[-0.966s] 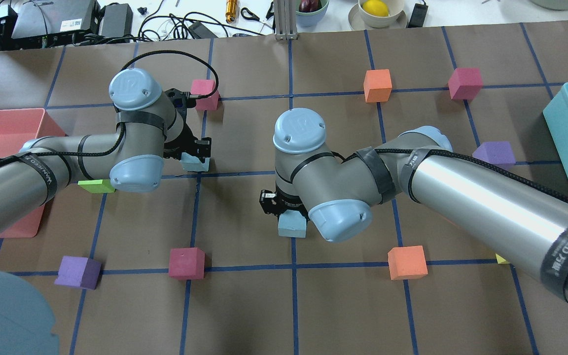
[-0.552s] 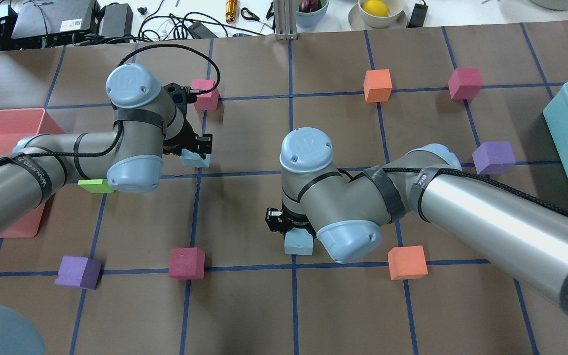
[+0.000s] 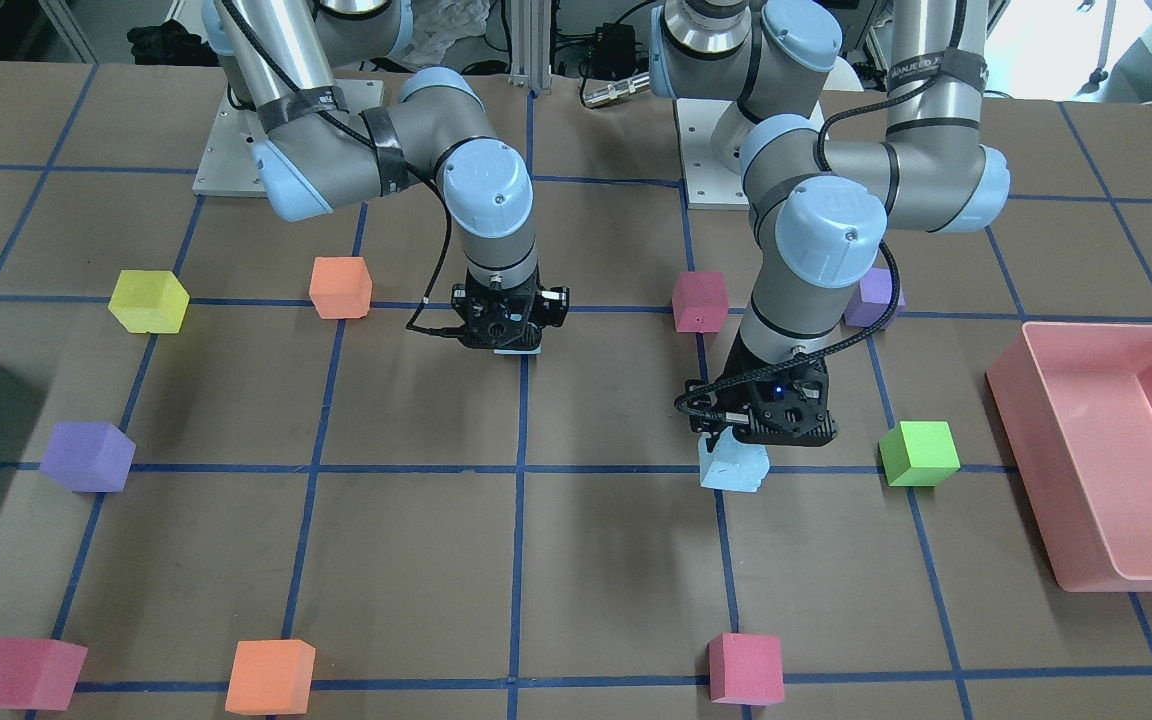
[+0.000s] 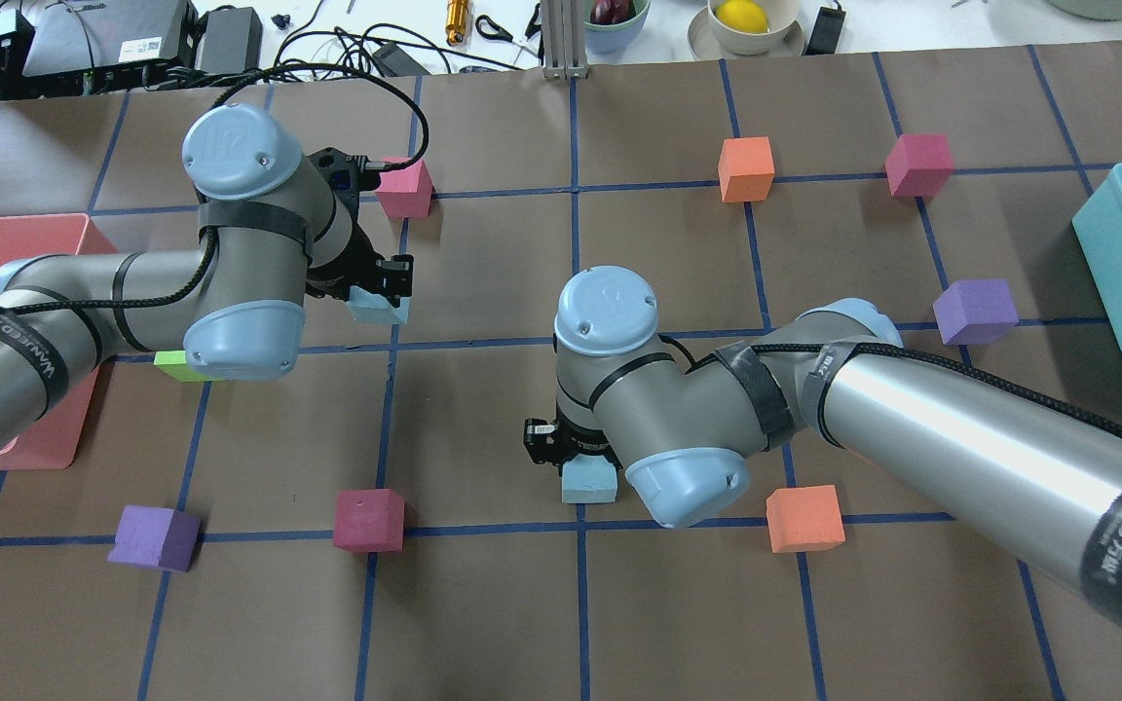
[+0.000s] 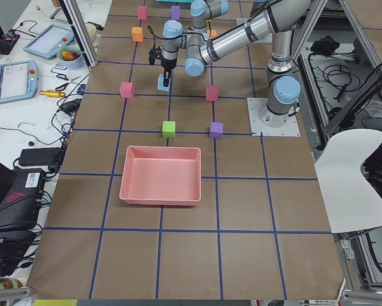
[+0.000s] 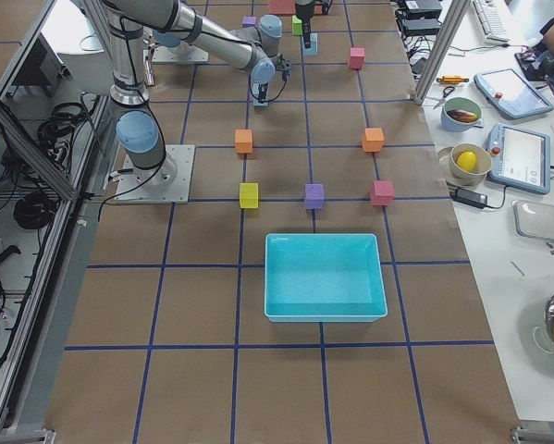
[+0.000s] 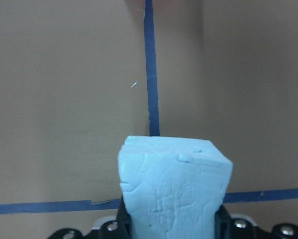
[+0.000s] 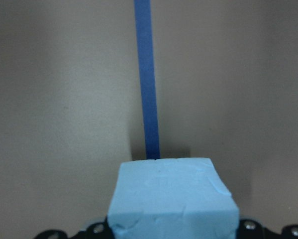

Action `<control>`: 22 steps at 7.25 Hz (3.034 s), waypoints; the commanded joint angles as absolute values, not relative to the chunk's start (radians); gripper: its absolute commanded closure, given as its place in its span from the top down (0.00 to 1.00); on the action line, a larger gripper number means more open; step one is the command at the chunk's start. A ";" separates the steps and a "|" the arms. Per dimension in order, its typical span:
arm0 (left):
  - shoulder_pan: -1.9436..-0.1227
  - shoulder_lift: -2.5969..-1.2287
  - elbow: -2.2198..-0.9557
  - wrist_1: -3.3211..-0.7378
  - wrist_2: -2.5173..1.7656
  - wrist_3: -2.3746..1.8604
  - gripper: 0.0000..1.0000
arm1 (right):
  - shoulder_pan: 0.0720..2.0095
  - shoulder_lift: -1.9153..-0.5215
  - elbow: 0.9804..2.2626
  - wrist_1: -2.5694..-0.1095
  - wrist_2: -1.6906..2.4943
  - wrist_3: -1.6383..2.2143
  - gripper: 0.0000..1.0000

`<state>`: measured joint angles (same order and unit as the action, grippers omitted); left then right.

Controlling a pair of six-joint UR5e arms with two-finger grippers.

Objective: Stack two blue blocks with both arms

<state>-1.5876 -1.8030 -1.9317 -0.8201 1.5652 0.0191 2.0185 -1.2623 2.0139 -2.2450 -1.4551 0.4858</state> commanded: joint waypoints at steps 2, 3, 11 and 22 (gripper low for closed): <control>-1.588 -1.750 -1.930 -0.880 1.565 0.015 0.02 | 2.019 -1.246 2.014 -2.285 -1.448 0.457 0.22; -1.589 -1.724 -1.931 -0.909 1.565 0.015 0.02 | 2.019 -1.235 2.014 -2.286 -1.436 0.459 0.24; -1.634 -1.611 -1.934 -1.113 1.562 -0.096 0.05 | 1.933 -1.345 1.897 -2.063 -1.483 0.447 1.00; -2.020 -1.738 -1.937 -1.005 1.471 -0.491 0.04 | 1.571 -1.445 1.634 -1.690 -1.612 0.035 1.00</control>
